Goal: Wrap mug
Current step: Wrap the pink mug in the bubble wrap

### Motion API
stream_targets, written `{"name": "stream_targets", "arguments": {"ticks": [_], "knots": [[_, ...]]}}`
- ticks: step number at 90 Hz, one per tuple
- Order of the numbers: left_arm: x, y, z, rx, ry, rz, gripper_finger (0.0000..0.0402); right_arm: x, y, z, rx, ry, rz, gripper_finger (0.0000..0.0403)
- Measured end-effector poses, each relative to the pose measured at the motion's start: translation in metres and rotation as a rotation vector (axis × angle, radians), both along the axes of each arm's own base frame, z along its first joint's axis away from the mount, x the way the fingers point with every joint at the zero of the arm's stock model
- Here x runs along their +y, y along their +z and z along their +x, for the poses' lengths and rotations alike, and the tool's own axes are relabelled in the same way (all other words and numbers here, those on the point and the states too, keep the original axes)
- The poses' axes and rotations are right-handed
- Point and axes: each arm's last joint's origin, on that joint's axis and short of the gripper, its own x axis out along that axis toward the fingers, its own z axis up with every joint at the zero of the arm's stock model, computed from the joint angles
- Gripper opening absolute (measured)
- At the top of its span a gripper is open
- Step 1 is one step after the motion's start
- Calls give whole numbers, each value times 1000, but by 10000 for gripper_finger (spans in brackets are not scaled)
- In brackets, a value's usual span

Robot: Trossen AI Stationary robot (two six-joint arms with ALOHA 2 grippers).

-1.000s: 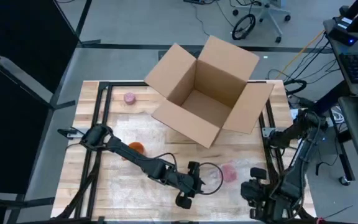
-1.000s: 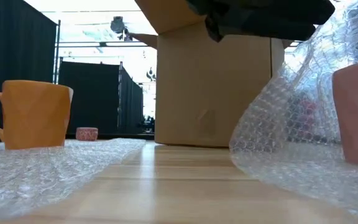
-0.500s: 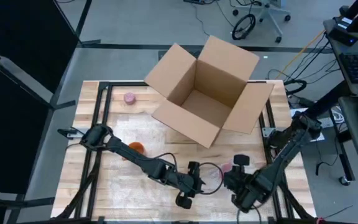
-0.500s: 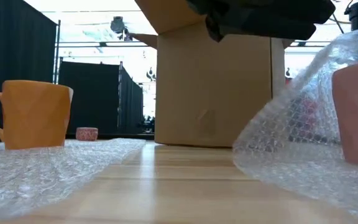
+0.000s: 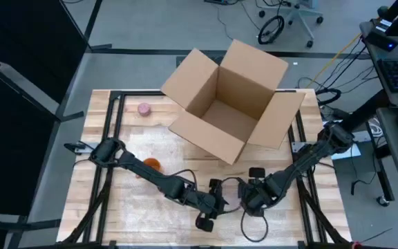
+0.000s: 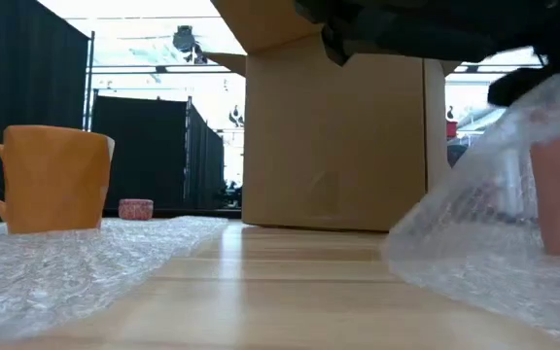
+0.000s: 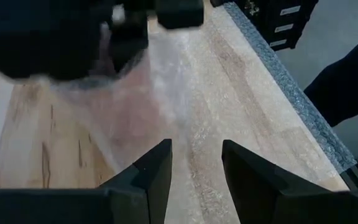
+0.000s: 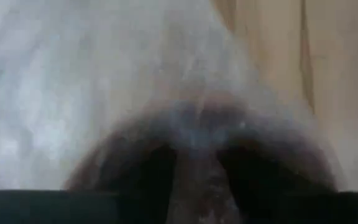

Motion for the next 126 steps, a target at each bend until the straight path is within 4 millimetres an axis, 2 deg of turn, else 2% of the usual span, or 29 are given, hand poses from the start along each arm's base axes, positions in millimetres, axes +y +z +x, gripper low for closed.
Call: {"name": "stream_targets", "arguments": {"ticks": [7,16,40,54,72,88,102,113,126], "knots": [[0,0,0,-5,0,-2,131,-4,-7,1,-1,-5,30,127],[0,1,1,-11,0,-5,131,-7,-5,2,2,-1,40,126],[0,-3,4,-27,5,-13,131,-10,30,1,-92,-27,109,128],[1,-10,14,-105,8,-4,131,-9,34,-1,-102,-45,123,133],[15,-9,21,-156,4,139,131,-9,34,-1,-110,-48,124,163],[34,-6,31,-207,3,192,131,-8,35,0,-113,-48,126,192],[47,-5,36,-225,-75,241,131,-8,35,0,-113,-45,126,202],[47,-6,36,-240,-175,302,131,-8,35,0,-114,-40,125,203],[49,-23,41,-237,-252,345,131,-8,35,0,-116,-35,125,203]]}}
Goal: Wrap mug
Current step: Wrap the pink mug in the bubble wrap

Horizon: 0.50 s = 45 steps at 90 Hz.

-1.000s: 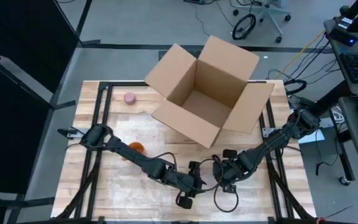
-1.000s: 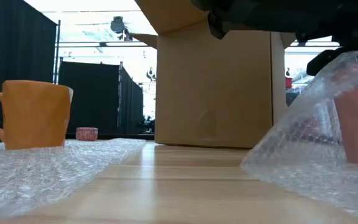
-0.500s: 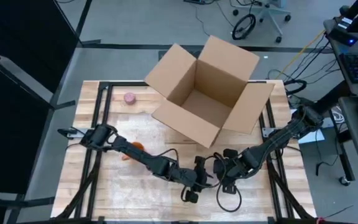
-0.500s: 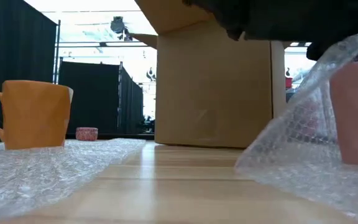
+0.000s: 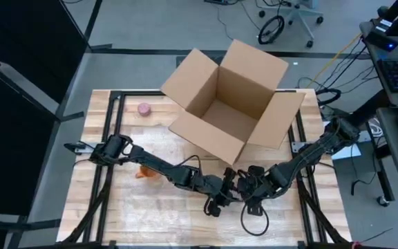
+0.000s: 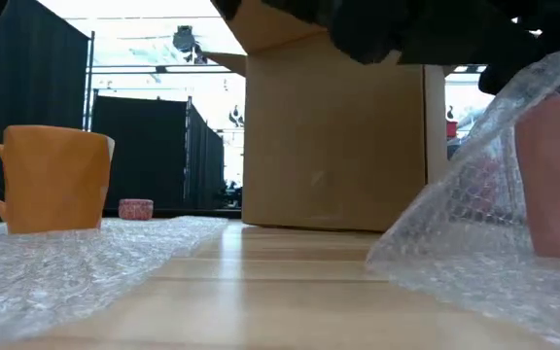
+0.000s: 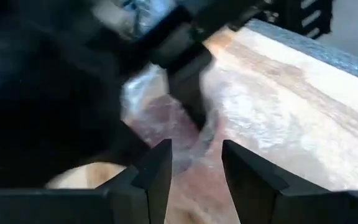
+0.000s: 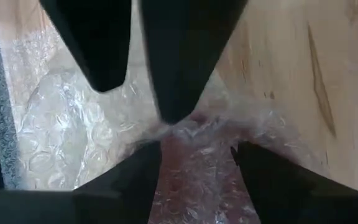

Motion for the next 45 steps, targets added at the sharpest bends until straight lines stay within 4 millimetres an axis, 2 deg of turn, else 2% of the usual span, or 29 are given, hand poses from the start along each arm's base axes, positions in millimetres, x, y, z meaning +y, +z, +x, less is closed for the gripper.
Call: {"name": "stream_targets", "arguments": {"ticks": [17,45], "knots": [[2,-23,12,-95,-46,79,131,0,0,0,3,5,-1,203],[11,-30,14,-55,-78,94,131,-1,0,0,-4,28,-9,203]]}}
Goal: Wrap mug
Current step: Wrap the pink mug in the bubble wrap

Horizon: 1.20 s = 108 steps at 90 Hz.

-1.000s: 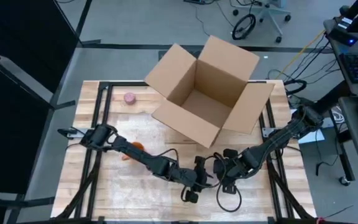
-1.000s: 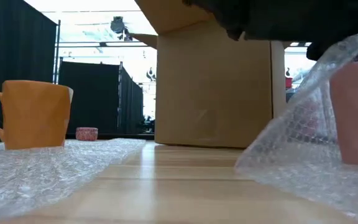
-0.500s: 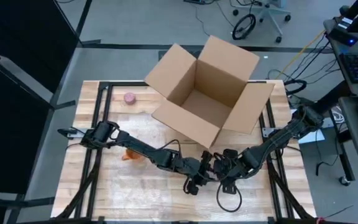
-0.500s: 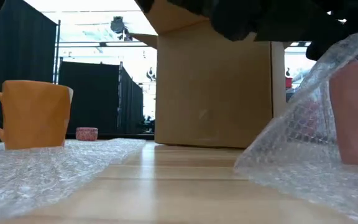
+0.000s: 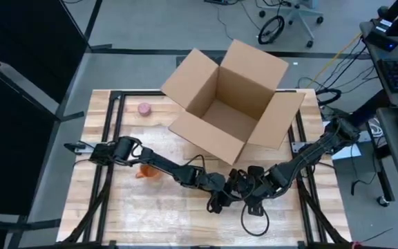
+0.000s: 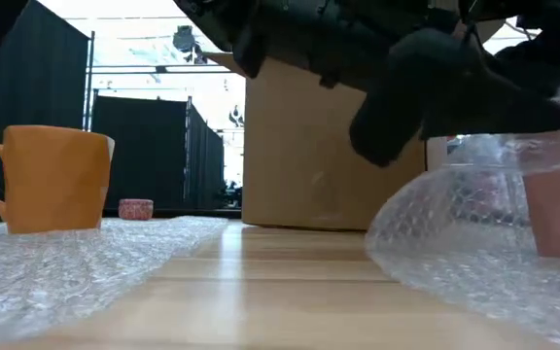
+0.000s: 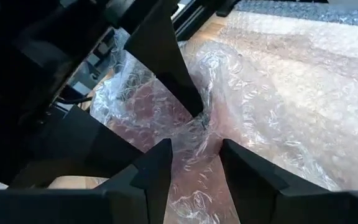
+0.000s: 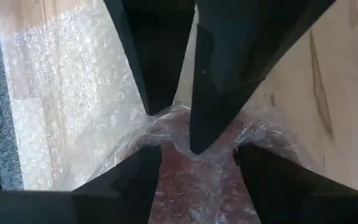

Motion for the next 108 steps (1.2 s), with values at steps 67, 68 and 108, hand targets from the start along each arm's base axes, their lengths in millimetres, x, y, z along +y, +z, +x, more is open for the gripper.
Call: {"name": "stream_targets", "arguments": {"ticks": [67,68,108], "knots": [[-5,-2,-2,11,-2,-5,131,1,88,-7,108,-15,-64,203],[-5,-2,-2,11,-2,-5,131,1,89,-8,110,-19,-62,203],[-5,-2,-2,9,3,-3,131,6,99,-87,78,-425,-152,266]]}}
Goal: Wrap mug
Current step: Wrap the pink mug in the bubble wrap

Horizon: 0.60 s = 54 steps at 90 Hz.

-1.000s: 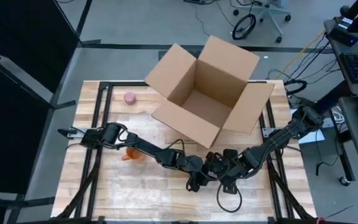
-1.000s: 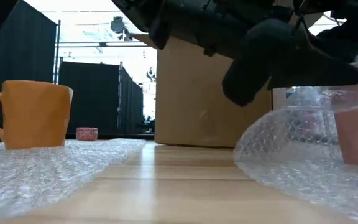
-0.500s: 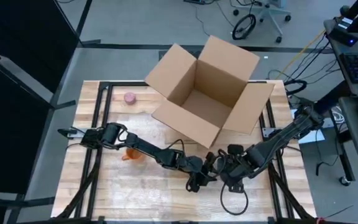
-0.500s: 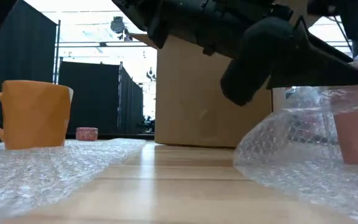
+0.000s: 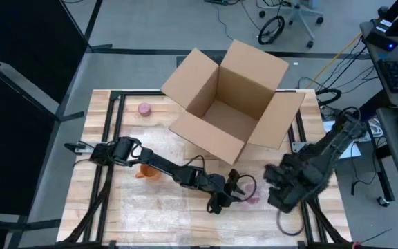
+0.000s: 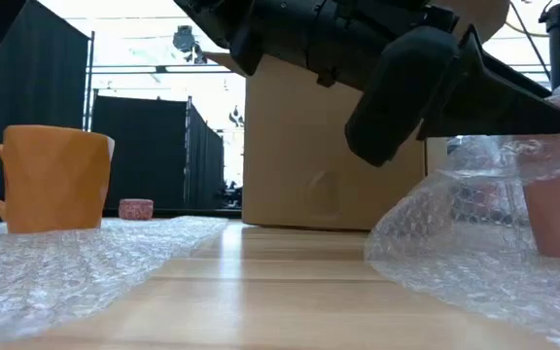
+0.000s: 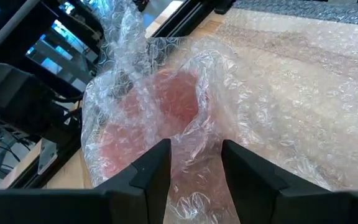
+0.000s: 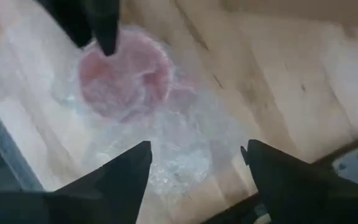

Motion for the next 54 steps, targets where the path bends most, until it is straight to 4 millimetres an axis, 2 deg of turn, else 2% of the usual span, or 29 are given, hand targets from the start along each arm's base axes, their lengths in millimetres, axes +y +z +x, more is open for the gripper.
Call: {"name": "stream_targets", "arguments": {"ticks": [17,28,36,54], "knots": [[0,0,0,0,0,0,131,5,-40,-23,-30,-75,17,273],[0,0,0,-1,0,0,131,5,-68,-25,-94,-99,49,270],[0,0,0,-1,0,0,131,3,-74,-19,-199,-114,82,271],[0,0,0,-1,0,0,131,-4,-79,2,-240,-87,92,270]]}}
